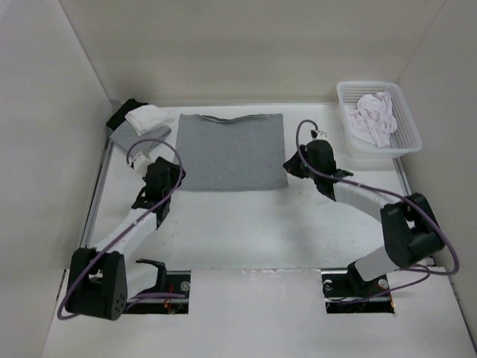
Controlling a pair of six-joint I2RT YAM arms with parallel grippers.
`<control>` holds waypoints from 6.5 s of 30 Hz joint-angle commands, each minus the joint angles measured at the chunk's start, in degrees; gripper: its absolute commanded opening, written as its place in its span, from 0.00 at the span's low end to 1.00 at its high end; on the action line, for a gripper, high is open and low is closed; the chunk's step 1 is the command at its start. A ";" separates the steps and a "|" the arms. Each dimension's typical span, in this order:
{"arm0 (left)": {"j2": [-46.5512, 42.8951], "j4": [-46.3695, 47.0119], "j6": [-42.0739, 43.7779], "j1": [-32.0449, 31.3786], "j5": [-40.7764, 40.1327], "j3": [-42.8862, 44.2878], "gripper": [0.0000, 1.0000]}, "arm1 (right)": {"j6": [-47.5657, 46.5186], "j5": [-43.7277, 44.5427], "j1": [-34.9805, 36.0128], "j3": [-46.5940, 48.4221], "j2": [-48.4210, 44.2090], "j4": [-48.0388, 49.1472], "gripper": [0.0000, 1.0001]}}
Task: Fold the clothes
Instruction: Fold the tank top
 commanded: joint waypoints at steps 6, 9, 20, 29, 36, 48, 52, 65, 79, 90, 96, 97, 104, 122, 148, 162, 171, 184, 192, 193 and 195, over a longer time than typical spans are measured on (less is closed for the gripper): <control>-0.97 6.36 -5.69 12.11 12.43 -11.79 0.48 | 3.20 2.34 4.48 -17.65 -15.43 11.76 0.15; 2.81 11.63 -6.57 14.31 14.63 -12.50 0.48 | 3.38 2.42 4.48 -21.96 -18.16 12.29 0.28; 12.84 17.10 -10.61 15.02 15.08 -11.01 0.22 | 7.68 -0.56 3.15 -24.97 -10.80 16.85 0.49; 13.99 17.71 -10.26 15.99 14.82 -11.62 0.08 | 13.56 -3.55 1.32 -22.42 -2.10 25.11 0.53; 12.85 18.06 -9.73 15.99 14.20 -11.80 0.03 | 17.79 -6.53 -2.03 -21.54 4.76 29.69 0.35; 12.14 20.61 -9.12 15.02 13.06 -11.71 0.00 | 17.88 -8.12 -2.47 -17.06 8.72 27.76 0.05; 8.91 20.44 -9.65 15.02 13.85 -12.15 0.00 | 16.31 -7.16 -2.20 -19.68 3.47 27.41 0.01; -42.76 -17.94 -7.37 12.21 16.13 3.20 0.00 | 1.80 15.41 15.53 -12.78 -59.10 -28.01 0.01; -37.80 -21.06 -3.49 7.20 12.01 14.76 0.00 | -8.58 28.13 26.66 9.67 -51.33 -30.97 0.01; 8.58 5.40 -5.07 7.55 8.84 13.66 0.00 | 0.48 -7.15 -5.44 11.21 -4.52 -2.57 0.01; 22.86 3.83 -2.89 7.47 8.93 31.25 0.00 | 0.48 -12.16 -10.46 29.95 11.70 -7.04 0.00; 23.30 3.30 -2.44 7.46 9.10 32.40 0.00 | 0.13 -12.08 -10.55 30.49 11.71 -7.57 0.00; 14.10 6.89 -5.34 6.85 9.28 19.52 0.00 | 1.70 -11.46 -12.31 15.15 1.71 -2.93 0.01; -21.16 0.40 -4.73 15.10 17.89 -14.78 0.00 | 6.19 -6.73 -6.61 -26.98 -31.61 0.61 0.02; -14.50 11.20 -5.16 3.96 16.31 -14.71 0.26 | 12.07 -15.58 -6.86 -19.96 0.72 16.06 0.34; -6.05 20.61 -6.92 -10.10 14.21 -11.98 0.28 | 6.37 -0.40 -8.46 -19.44 -26.06 -2.54 0.01; -11.75 20.53 -9.20 -13.19 13.85 -14.08 0.32 | -2.95 13.58 11.13 2.08 -21.53 -20.05 0.03; -25.11 12.97 -10.61 -2.30 19.03 -18.74 0.34 | 0.38 19.04 33.03 43.21 21.97 -31.92 0.25; -22.24 12.43 -9.56 -1.05 20.27 -17.26 0.34 | 0.56 17.72 35.24 32.36 10.94 -22.97 0.46; -20.57 13.48 -9.04 -2.63 19.57 -16.73 0.34 | 0.56 17.72 34.11 28.34 8.31 -20.95 0.42; -16.97 15.77 -8.16 -6.31 17.64 -15.50 0.34 | 1.09 16.93 31.82 23.74 5.83 -19.09 0.29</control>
